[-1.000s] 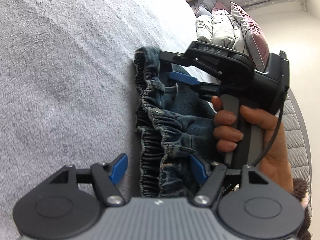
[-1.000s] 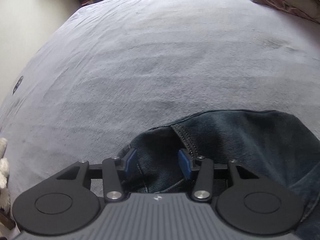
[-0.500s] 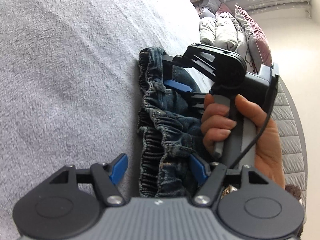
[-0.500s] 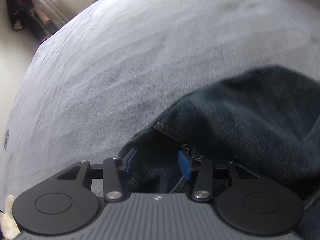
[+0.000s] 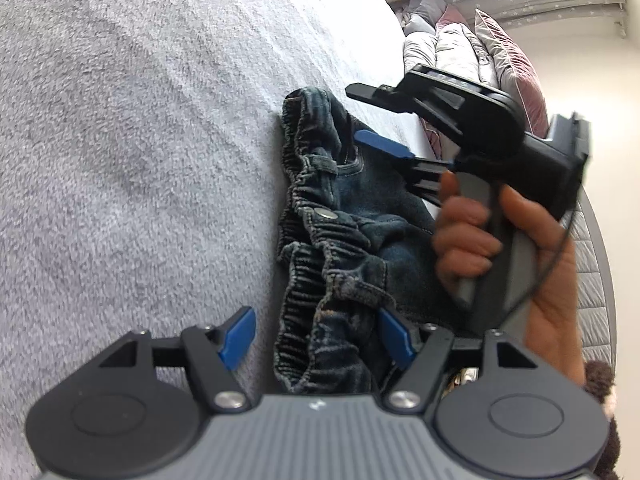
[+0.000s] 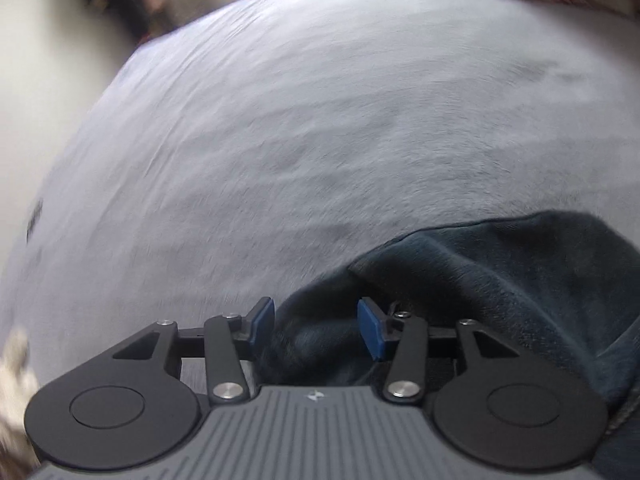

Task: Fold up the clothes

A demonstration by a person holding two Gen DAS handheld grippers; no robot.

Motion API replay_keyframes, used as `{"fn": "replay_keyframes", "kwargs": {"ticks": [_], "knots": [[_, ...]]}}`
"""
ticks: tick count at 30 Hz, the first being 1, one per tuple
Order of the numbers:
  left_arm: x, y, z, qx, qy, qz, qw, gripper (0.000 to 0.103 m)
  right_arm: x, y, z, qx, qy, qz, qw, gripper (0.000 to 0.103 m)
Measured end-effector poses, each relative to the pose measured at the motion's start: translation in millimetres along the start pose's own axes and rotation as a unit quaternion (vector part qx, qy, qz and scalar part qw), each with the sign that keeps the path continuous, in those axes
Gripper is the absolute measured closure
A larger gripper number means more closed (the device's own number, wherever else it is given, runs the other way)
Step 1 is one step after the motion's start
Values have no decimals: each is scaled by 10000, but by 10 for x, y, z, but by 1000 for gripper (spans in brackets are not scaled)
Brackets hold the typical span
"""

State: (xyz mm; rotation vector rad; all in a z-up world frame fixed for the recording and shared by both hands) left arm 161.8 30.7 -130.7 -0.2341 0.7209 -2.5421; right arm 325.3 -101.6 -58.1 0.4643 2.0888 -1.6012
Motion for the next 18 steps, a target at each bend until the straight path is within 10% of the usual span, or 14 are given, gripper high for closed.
{"fn": "replay_keyframes", "kwargs": {"ticks": [12, 18], "knots": [[-4, 46, -11, -63, 20, -10, 10000, 34, 453, 345, -537, 987, -2995, -827, 9454, 51], [1, 60, 19, -14, 67, -137, 9999, 34, 346, 140, -209, 213, -2011, -445, 9783, 76]]}}
Point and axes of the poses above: each gripper's, at about its wrist camera, not at the fingertips, and y roughly the way its jaws point, z to its right, x to its underside, the point moved 9 cm from there along y, roughly the way its jaws point, and after that the axes turned 12 degrees about -y, right-handed, at the moved point
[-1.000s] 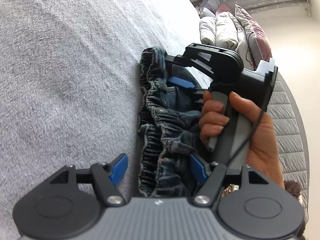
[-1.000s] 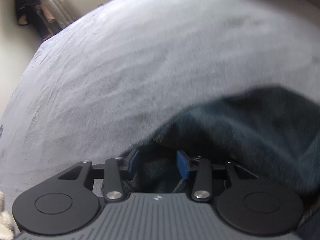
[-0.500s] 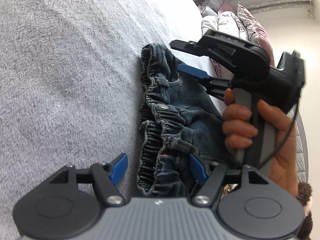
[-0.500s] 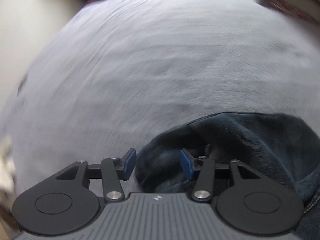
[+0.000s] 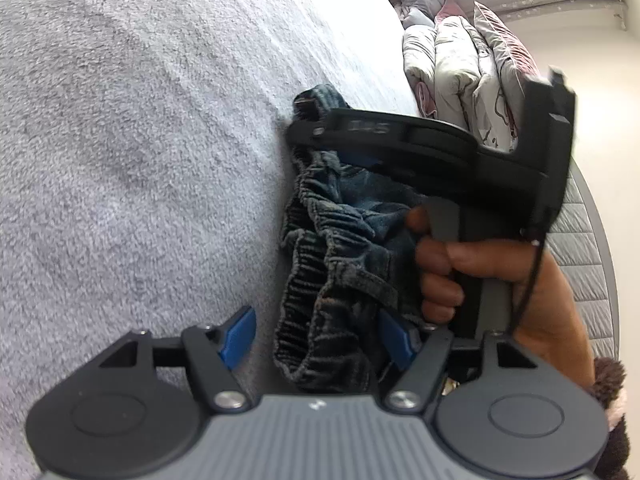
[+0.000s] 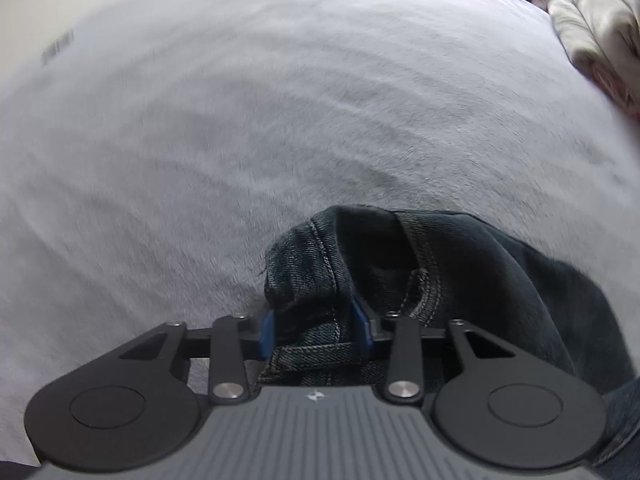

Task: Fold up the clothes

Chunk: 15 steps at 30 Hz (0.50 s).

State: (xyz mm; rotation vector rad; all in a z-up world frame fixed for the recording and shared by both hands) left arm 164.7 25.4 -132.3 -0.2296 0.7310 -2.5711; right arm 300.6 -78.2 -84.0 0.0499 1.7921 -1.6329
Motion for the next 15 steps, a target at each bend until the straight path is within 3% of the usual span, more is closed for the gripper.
{"fn": "replay_keyframes", "kwargs": {"ticks": [3, 11, 15], "knots": [[-4, 7, 12, 34, 21, -70, 10000, 34, -10, -217, 104, -283, 441, 423, 9977, 80], [26, 27, 44, 208, 41, -176, 9996, 33, 27, -640, 461, -383, 1138, 1001, 9877, 82], [43, 74, 17, 153, 42, -89, 9998, 35, 45, -733, 508, -391, 1222, 1003, 9867, 81]]}}
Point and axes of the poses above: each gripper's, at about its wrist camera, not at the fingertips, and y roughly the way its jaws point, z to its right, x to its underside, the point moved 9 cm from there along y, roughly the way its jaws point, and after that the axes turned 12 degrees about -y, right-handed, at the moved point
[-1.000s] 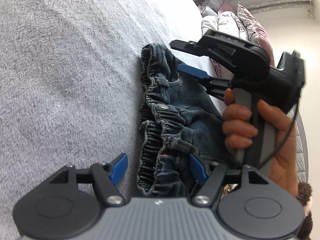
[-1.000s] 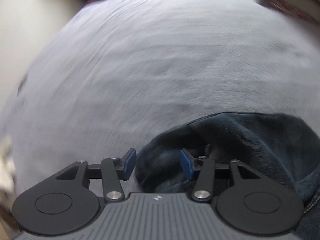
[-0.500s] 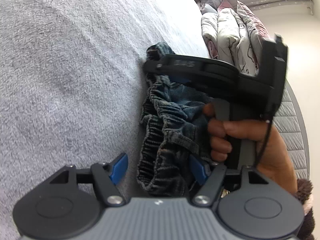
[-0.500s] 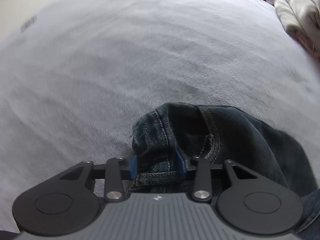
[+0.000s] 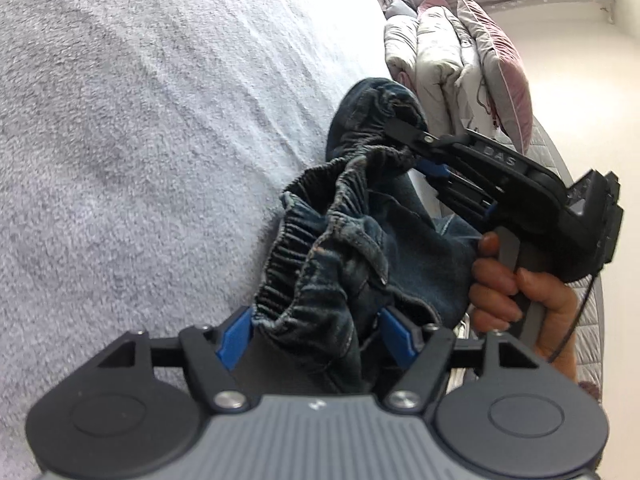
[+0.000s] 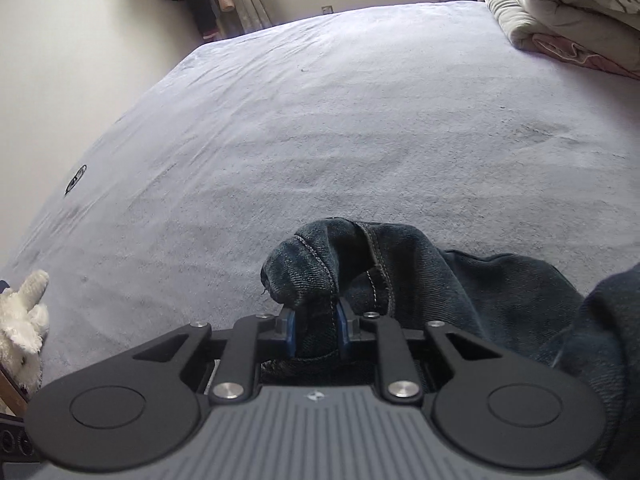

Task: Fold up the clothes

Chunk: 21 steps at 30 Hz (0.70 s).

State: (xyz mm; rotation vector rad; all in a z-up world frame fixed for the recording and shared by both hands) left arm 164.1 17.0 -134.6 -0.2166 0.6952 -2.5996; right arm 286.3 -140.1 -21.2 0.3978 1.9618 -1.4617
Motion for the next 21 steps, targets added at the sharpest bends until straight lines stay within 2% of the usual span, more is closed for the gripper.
{"fn": "replay_keyframes", "kwargs": {"ticks": [3, 5, 7, 11, 14, 17, 19, 21], "knots": [[-5, 8, -51, -187, -8, 213, 9996, 51, 0, 71, -45, 69, -76, -119, 9999, 74], [18, 11, -41, -280, 91, 356, 9989, 56, -31, 136, -87, 207, -140, -148, 9996, 68], [38, 9, -13, -364, 218, 502, 9978, 62, -48, 221, -135, 289, -206, -288, 9990, 55], [51, -55, 41, -626, 587, 960, 9917, 72, -43, 450, -337, 368, -468, -608, 9964, 49], [-6, -169, 38, -967, 800, 1349, 9829, 76, 14, 693, -428, 631, -653, -907, 9917, 49], [-52, -202, 26, -1088, 726, 1409, 9813, 78, 84, 913, -472, 828, -801, -1133, 9869, 49], [-70, -232, 23, -1109, 664, 1430, 9812, 78, 95, 996, -476, 1042, -1001, -1093, 9834, 63], [-108, -283, 39, -1135, 670, 1516, 9796, 79, 66, 1011, -507, 1041, -1020, -982, 9844, 69]]}}
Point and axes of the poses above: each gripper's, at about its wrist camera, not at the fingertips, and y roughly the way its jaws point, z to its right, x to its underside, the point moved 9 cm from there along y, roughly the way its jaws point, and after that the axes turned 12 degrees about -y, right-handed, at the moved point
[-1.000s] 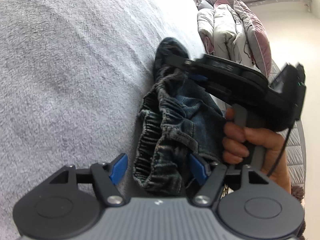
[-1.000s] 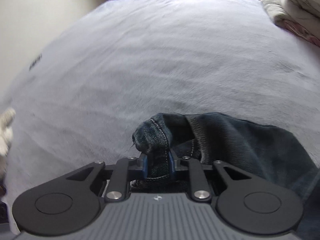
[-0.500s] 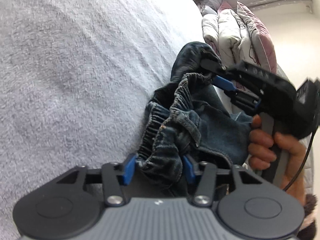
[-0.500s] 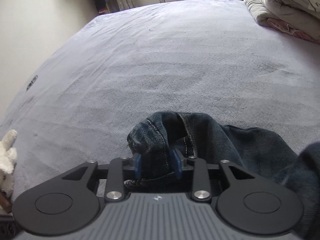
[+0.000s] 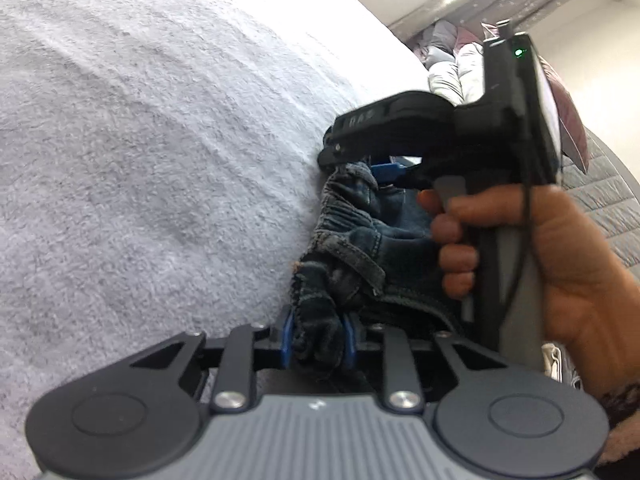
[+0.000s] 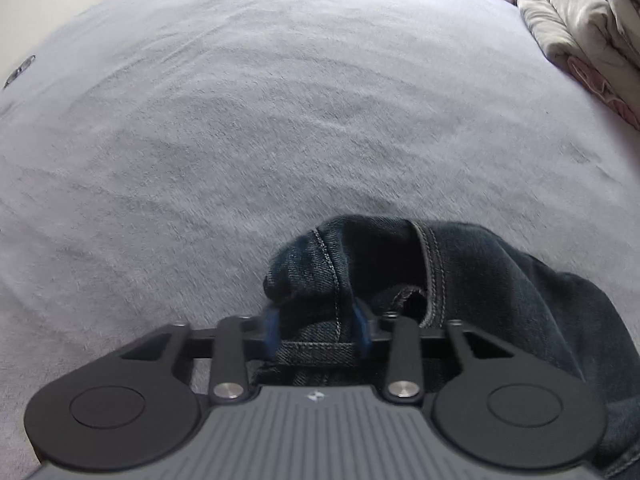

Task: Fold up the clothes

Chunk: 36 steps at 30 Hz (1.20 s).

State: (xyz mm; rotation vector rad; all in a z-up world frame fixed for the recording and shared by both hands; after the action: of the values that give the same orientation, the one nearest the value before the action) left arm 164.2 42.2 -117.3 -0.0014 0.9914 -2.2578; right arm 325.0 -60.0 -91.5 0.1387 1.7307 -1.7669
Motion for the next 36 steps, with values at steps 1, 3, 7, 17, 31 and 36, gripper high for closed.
{"fn": "replay_keyframes", "kwargs": {"ticks": [1, 3, 7, 17, 31, 36], "knots": [[-27, -26, 22, -11, 30, 63, 10000, 79, -38, -26, -7, -29, 46, 91, 9999, 77], [-137, -96, -1, 8, -65, 167, 9998, 79, -155, -124, -1, -128, 187, 331, 9992, 80], [-374, -201, -75, 6, -368, 340, 9987, 80, -455, -322, -26, -358, 500, 764, 9952, 81], [-1059, -836, -483, -575, -584, 1565, 9843, 81, -1138, -664, -721, -1141, 487, 1622, 9789, 82], [-1255, -1082, -785, -1682, -301, 2034, 9641, 72, -1273, -637, -1123, -1700, 466, 1574, 9717, 61], [-1279, -1090, -795, -1663, -304, 1978, 9656, 63, -1112, -868, -945, -1792, 409, 1533, 9709, 54]]}}
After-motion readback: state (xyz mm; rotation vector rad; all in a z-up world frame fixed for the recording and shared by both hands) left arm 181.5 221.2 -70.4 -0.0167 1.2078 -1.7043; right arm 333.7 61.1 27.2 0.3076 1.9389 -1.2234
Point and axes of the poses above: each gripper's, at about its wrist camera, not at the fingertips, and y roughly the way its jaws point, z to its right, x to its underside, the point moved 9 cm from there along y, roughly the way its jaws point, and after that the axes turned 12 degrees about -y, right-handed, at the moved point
